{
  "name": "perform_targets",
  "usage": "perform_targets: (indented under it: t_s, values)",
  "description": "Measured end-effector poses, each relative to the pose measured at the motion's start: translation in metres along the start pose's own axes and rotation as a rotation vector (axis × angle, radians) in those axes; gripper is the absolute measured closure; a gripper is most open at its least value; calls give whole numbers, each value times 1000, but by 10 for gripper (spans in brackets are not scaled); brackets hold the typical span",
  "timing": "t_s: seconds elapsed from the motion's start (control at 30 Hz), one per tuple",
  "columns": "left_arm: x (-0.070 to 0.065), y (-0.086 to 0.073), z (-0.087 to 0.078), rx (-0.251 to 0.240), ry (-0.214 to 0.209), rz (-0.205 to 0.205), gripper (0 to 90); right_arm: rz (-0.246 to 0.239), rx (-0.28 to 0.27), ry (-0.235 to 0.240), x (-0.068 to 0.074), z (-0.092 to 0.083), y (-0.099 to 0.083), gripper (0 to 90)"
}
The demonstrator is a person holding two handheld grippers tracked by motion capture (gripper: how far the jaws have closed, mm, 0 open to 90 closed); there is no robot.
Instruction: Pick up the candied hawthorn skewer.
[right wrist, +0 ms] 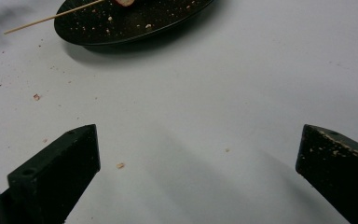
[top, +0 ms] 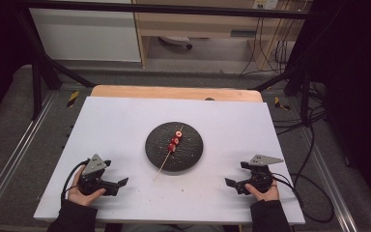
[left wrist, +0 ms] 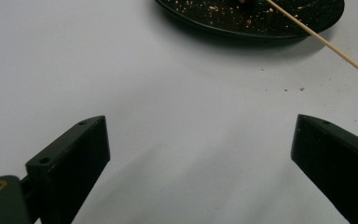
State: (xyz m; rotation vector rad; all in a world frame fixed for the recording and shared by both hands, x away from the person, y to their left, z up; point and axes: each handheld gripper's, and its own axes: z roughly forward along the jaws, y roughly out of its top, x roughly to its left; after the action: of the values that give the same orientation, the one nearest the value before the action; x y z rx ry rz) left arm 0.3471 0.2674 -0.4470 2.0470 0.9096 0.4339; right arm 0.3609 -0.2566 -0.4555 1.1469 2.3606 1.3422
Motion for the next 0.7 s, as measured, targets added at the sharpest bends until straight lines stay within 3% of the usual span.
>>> perform_targets:
  t_s: [0.7]
  values:
    - [-8,12,2,6,10,-5,43,0,2,-5,0,0,0,6]
